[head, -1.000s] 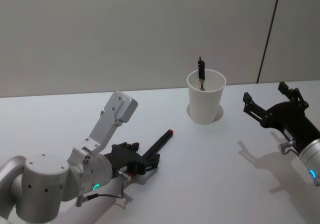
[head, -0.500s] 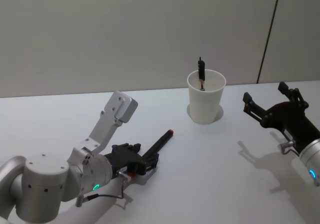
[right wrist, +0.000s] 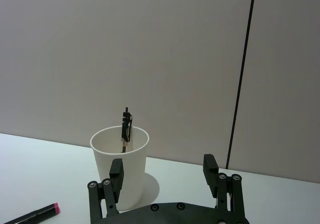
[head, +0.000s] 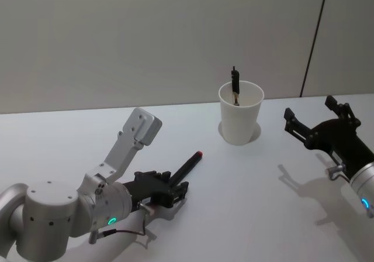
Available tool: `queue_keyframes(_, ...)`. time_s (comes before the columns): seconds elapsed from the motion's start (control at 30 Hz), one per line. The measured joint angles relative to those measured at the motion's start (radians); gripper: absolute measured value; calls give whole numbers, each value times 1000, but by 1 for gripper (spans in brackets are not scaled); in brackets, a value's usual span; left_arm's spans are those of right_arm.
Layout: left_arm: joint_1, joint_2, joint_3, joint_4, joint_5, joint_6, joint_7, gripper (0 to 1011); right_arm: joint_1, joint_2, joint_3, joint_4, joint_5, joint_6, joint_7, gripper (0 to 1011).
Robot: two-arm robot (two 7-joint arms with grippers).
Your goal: Place the pen into the pen holder.
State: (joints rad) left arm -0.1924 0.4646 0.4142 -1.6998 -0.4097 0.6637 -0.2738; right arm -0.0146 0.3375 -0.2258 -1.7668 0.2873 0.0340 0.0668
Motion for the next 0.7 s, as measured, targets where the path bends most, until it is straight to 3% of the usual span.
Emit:
queue_keyframes(0.23,1,2,0,-2,-2,-3,-10,448,0,0,0,0,0,0,0,1002)
queue_keyframes(0.47,1,3,0,-4,-4,-4,-16,206,0,0,0,0,0,0,0,1002)
queue_keyframes(0.7,1,4,-1,-5,-5,-6,-20,178,0,0,0,0,0,0,0,1002)
